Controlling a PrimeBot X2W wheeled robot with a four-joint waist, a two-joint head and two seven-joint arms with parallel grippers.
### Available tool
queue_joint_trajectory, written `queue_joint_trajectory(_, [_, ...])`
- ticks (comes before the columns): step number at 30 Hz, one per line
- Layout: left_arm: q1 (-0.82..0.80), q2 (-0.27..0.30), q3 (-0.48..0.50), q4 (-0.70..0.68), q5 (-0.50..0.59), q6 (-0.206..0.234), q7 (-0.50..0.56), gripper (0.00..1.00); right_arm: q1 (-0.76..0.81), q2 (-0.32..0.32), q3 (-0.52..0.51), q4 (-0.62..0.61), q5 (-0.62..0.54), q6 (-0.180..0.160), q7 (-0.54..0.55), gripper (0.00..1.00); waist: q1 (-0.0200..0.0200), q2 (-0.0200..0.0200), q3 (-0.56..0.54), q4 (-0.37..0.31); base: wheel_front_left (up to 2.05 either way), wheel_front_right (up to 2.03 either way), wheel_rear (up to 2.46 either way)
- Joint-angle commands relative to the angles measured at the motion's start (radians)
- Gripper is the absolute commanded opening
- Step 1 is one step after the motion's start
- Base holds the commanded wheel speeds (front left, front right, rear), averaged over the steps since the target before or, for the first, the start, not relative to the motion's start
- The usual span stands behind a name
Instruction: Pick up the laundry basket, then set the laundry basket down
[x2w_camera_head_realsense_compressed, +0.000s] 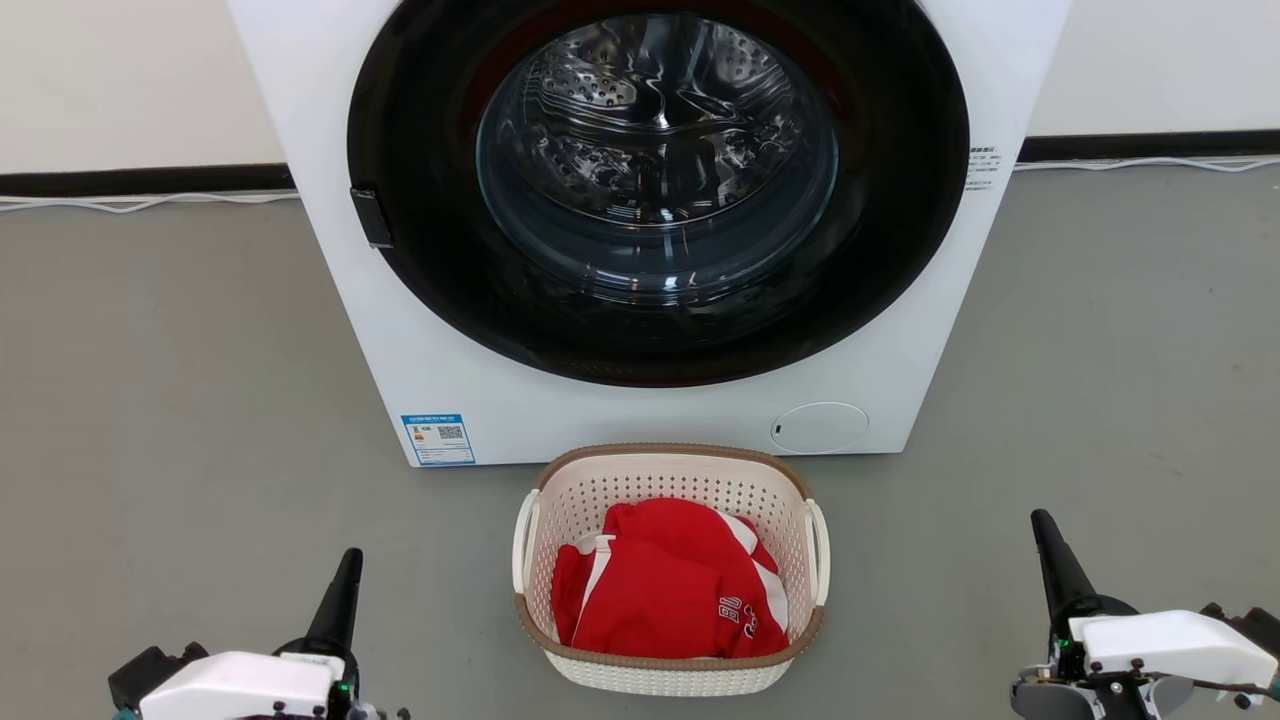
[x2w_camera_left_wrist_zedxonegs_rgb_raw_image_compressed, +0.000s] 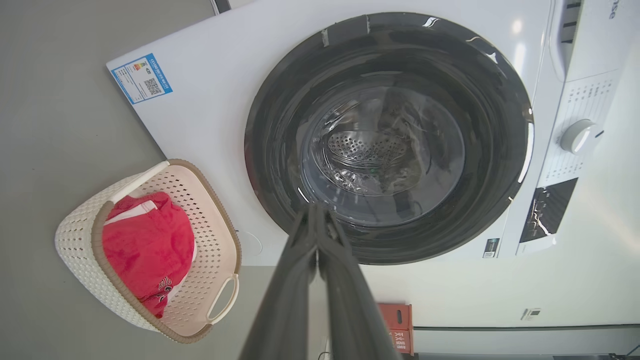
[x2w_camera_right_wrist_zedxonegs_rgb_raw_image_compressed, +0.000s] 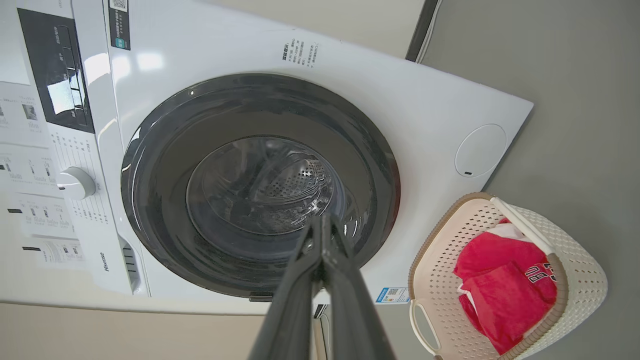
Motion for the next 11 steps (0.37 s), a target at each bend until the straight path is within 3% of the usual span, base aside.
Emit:
queue_joint_trajectory(1, [-0.061, 0.006, 0.033, -0.036, -0.025, -0.011, 0.008, 0.00, -0.042, -0.004, 0.010, -0.033, 0.030, 0.006, 0.012, 0.00, 0.0000, -0.0001, 0.000, 0.000, 0.00, 0.00, 0.00])
queue_joint_trajectory(11, [-0.067, -0.005, 0.053, -0.050, -0.119, -0.027, 0.037, 0.00, -0.043, -0.001, 0.000, -0.049, 0.154, 0.007, 0.041, 0.00, 0.0000, -0.0001, 0.002, 0.005, 0.00, 0.00, 0.00])
